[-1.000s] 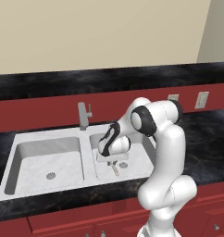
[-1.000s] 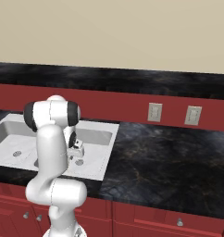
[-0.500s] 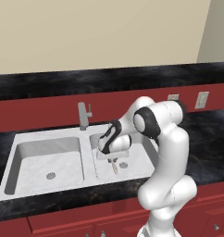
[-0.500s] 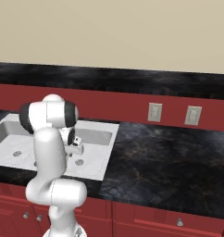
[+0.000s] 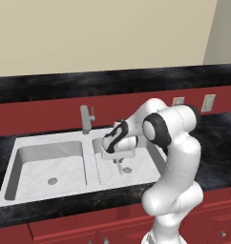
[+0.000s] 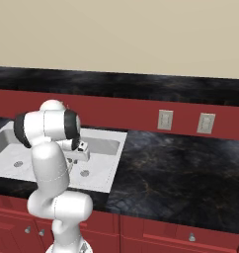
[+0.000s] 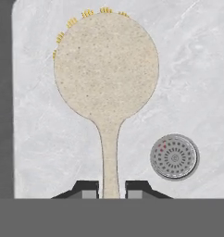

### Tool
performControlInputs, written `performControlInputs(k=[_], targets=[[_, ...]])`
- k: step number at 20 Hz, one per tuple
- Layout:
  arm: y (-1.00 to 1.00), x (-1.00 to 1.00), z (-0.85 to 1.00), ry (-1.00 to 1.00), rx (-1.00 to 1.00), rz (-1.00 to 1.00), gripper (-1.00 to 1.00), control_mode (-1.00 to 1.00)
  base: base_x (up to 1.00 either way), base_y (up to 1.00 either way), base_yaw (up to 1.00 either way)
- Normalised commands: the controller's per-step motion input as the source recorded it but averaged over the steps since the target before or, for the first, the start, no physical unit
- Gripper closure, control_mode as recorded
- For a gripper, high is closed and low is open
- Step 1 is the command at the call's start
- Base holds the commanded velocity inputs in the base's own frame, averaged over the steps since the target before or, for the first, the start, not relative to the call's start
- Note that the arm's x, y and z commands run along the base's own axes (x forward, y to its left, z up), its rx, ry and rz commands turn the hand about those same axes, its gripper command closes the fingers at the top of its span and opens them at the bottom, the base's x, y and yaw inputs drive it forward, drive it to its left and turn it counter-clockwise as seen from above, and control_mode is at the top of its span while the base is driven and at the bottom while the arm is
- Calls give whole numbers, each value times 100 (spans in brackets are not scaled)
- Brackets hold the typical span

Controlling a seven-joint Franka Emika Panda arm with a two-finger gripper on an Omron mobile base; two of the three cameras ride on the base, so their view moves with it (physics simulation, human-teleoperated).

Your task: Pick up the dish brush and bar soap from the sink, and place them back in the cabinet, and close the cabinet doors.

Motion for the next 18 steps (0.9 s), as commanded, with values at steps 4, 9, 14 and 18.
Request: performControlInputs(k=[4, 9, 14, 18], targets=[[-13, -13, 35, 0, 0, 0, 100, -100, 0, 0, 0], [-15, -10, 25, 0, 0, 0, 100, -100, 0, 0, 0], [-7, -7, 17, 0, 0, 0, 100, -100, 0, 0, 0], [-1, -4, 19, 0, 0, 0, 100, -100, 0, 0, 0]])
